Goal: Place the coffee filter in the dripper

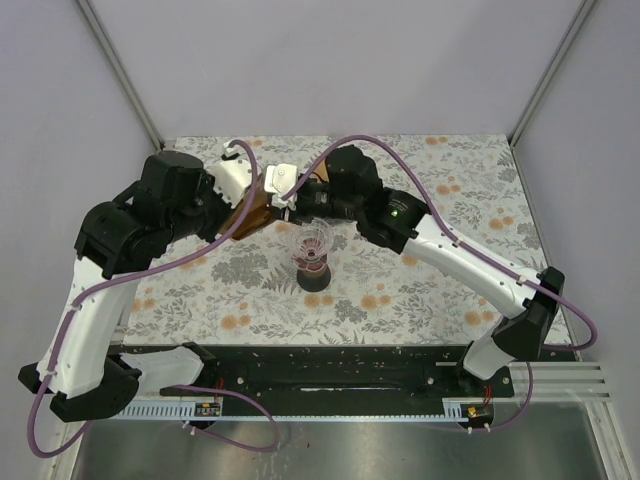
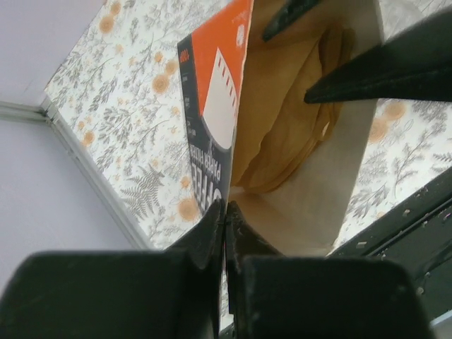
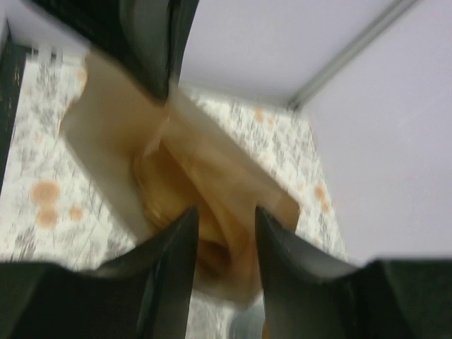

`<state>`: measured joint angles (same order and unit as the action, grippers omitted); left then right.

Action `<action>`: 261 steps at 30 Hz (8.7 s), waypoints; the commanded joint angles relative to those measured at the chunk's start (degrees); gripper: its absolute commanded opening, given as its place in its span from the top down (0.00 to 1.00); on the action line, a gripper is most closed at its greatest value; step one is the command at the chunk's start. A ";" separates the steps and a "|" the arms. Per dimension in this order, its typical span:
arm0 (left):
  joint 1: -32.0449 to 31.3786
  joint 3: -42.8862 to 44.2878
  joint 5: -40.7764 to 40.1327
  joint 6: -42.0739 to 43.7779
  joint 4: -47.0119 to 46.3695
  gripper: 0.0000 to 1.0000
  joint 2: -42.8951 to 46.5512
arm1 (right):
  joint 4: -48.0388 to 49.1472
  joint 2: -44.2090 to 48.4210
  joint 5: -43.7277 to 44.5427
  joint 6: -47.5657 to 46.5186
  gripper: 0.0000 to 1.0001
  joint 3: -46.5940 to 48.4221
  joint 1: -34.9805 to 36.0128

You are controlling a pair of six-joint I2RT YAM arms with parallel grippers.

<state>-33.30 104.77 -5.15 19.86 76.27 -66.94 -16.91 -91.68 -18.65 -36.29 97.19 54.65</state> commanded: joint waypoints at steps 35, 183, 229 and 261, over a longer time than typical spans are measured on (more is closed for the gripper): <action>-1.07 -3.17 2.17 0.27 -12.72 1.00 1.46 | -6.74 0.62 1.51 2.19 0.99 0.55 -0.25; 14.77 -7.74 41.55 -2.55 -23.54 0.15 -7.15 | -3.84 12.14 -9.99 32.43 1.00 -12.37 -12.82; 5.44 -18.02 27.47 -13.88 -27.58 1.00 -10.49 | -1.55 8.89 -9.20 35.85 0.96 -9.30 -14.49; 5.52 -19.61 28.00 -14.15 -29.69 0.75 -11.90 | -15.78 0.36 -6.84 26.80 1.00 -7.54 -11.06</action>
<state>-27.62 84.71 23.03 5.63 49.23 -79.13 -30.92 -90.67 -26.96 -7.64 86.43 42.70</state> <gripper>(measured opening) 0.194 0.018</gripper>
